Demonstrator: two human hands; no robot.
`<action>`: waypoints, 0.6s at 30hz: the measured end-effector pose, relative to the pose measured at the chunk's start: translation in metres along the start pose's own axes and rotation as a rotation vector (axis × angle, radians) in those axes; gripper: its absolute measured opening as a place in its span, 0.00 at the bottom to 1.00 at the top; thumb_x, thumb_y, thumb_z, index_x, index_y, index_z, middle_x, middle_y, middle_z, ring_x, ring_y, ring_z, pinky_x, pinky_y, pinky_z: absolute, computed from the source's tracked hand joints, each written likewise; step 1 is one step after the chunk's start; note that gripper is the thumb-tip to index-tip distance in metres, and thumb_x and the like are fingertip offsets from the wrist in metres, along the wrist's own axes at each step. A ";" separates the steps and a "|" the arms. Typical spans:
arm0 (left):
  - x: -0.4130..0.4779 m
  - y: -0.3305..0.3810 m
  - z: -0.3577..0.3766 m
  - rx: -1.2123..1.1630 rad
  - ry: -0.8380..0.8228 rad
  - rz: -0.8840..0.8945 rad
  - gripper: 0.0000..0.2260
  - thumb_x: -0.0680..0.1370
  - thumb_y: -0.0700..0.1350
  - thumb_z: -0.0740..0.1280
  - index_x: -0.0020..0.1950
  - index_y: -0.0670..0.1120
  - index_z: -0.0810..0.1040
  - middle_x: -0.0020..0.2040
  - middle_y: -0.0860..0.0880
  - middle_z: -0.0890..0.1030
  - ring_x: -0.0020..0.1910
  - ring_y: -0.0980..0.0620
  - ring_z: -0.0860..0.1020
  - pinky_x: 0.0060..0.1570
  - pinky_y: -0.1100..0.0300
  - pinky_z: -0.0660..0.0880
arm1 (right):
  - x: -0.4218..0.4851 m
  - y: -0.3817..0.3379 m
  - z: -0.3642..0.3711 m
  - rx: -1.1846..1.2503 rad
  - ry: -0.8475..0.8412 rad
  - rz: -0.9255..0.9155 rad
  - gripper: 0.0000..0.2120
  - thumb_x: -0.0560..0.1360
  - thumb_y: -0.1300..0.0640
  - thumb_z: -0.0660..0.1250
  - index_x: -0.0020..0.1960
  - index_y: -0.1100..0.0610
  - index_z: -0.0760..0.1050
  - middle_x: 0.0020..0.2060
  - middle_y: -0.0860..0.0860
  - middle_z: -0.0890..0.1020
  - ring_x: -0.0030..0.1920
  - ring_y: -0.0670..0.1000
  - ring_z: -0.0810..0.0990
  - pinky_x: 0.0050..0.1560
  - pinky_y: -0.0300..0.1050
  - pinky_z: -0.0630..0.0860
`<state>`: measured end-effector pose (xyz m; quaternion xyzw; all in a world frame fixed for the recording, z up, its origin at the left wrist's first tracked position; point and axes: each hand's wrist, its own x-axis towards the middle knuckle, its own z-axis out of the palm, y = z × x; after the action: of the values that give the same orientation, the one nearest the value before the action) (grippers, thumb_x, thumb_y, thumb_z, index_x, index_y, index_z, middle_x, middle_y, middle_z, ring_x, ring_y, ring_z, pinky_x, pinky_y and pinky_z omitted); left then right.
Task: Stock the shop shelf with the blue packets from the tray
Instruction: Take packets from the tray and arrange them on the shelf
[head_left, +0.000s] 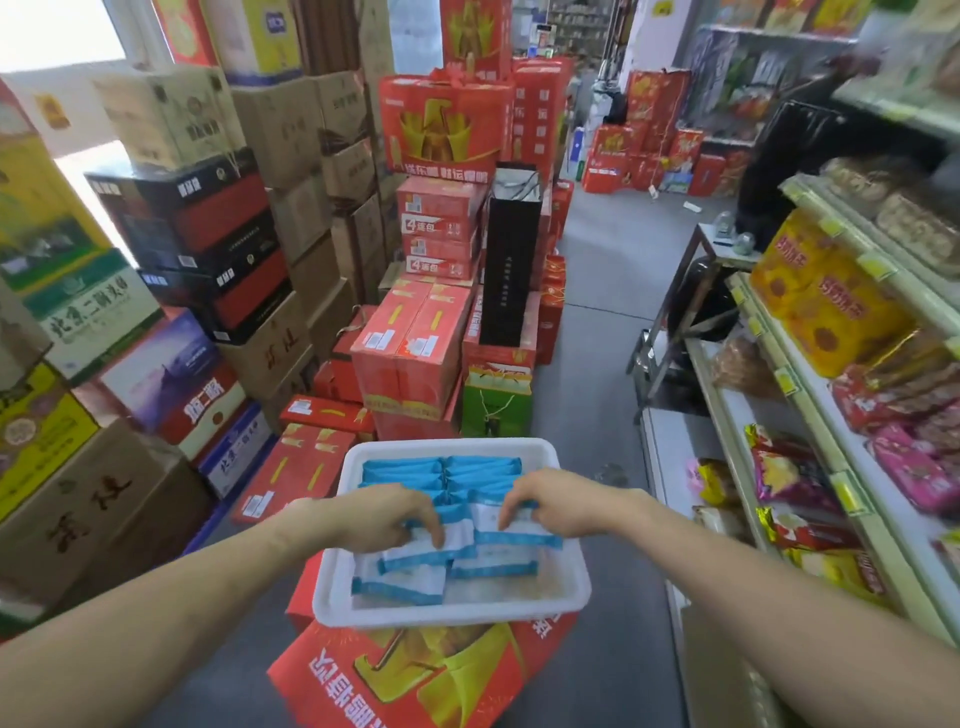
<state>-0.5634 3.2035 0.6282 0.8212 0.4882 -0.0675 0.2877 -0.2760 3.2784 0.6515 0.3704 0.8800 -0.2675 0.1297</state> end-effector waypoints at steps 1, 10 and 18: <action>0.006 0.007 -0.023 -0.002 0.025 0.015 0.19 0.79 0.38 0.65 0.61 0.62 0.81 0.62 0.62 0.77 0.61 0.60 0.75 0.66 0.59 0.71 | -0.007 0.003 -0.019 -0.006 0.030 0.012 0.27 0.77 0.69 0.59 0.59 0.38 0.82 0.63 0.41 0.78 0.62 0.48 0.76 0.66 0.46 0.73; 0.101 0.164 -0.251 0.098 0.162 0.317 0.23 0.76 0.35 0.67 0.58 0.63 0.83 0.59 0.62 0.81 0.59 0.60 0.78 0.64 0.58 0.73 | -0.181 0.046 -0.203 -0.144 0.340 0.160 0.28 0.74 0.69 0.59 0.59 0.37 0.75 0.61 0.42 0.77 0.60 0.51 0.77 0.64 0.54 0.75; 0.195 0.462 -0.338 0.277 0.157 0.830 0.19 0.77 0.33 0.69 0.59 0.55 0.85 0.56 0.65 0.77 0.54 0.67 0.75 0.53 0.67 0.71 | -0.478 0.089 -0.262 -0.255 0.563 0.553 0.28 0.69 0.71 0.61 0.60 0.44 0.74 0.58 0.42 0.74 0.57 0.46 0.73 0.56 0.45 0.70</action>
<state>-0.1322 3.3683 1.0185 0.9810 0.1239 0.0518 0.1399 0.1105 3.2003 1.0379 0.6323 0.7747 0.0006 -0.0043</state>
